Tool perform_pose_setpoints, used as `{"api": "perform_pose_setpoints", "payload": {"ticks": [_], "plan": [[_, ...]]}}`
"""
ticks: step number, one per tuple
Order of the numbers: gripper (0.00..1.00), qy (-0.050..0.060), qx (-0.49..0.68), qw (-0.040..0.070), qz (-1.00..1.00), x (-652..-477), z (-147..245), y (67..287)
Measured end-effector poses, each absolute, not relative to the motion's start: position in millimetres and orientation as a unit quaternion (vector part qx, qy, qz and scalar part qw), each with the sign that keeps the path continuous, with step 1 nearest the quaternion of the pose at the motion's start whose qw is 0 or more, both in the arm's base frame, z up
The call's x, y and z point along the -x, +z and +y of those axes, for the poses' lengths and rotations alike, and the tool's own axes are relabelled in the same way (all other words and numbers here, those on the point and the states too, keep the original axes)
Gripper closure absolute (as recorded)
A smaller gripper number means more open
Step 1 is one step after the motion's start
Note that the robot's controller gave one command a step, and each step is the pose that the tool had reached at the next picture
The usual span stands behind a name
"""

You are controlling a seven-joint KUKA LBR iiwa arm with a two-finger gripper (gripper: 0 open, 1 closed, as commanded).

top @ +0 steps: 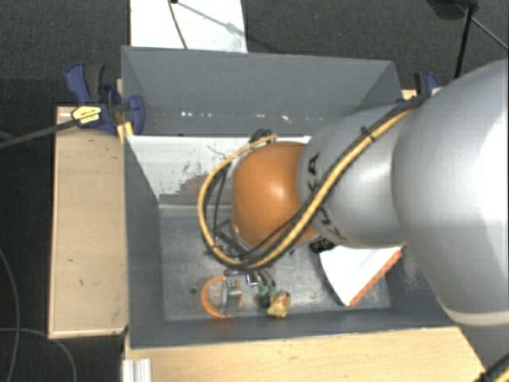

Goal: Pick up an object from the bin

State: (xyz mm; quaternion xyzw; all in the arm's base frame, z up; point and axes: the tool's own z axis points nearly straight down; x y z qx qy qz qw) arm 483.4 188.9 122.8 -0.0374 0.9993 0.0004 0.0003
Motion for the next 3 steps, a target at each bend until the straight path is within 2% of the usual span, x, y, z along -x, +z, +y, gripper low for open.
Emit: {"api": "perform_pose_setpoints", "payload": {"ticks": [1, 2, 3], "plan": [[0.00, 0.000, 0.011, 0.000, 1.000, -479.0, 202.5, 71.8], [1.00, 0.004, 0.077, 0.005, 0.997, -490.2, 186.0, 74.6], [1.00, 0.004, 0.077, 0.005, 0.997, -490.2, 186.0, 74.6]]}}
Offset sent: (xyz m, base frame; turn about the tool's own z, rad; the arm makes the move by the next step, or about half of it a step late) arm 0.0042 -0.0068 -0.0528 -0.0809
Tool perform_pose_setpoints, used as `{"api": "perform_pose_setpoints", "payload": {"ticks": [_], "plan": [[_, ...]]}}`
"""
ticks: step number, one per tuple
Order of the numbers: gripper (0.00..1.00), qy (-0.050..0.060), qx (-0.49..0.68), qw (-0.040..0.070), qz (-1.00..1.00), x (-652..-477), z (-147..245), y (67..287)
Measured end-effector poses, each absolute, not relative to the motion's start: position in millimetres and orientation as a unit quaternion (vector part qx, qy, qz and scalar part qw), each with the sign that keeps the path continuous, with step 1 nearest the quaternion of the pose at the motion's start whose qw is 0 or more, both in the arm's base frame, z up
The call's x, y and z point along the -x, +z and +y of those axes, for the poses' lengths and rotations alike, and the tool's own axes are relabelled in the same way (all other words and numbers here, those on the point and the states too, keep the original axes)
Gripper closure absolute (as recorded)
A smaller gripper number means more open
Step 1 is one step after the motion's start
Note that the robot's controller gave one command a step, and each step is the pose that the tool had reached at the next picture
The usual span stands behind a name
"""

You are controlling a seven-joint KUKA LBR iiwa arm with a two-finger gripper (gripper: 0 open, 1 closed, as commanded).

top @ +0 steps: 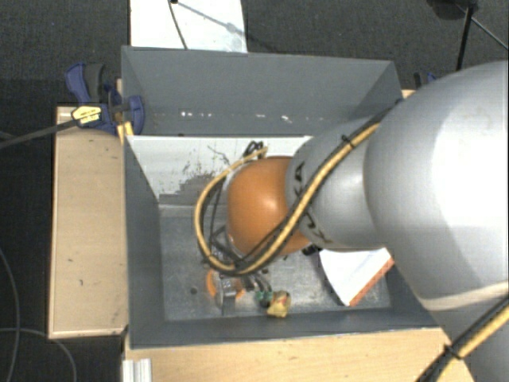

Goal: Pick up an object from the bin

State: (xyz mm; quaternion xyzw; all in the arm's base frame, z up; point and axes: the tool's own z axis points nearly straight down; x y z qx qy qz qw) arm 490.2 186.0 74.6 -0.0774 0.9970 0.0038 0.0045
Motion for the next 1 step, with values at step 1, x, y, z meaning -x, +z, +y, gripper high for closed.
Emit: {"api": "perform_pose_setpoints", "payload": {"ticks": [1], "plan": [[1.00, 0.004, 0.077, 0.004, 0.997, -489.6, 185.9, 77.7]]}}
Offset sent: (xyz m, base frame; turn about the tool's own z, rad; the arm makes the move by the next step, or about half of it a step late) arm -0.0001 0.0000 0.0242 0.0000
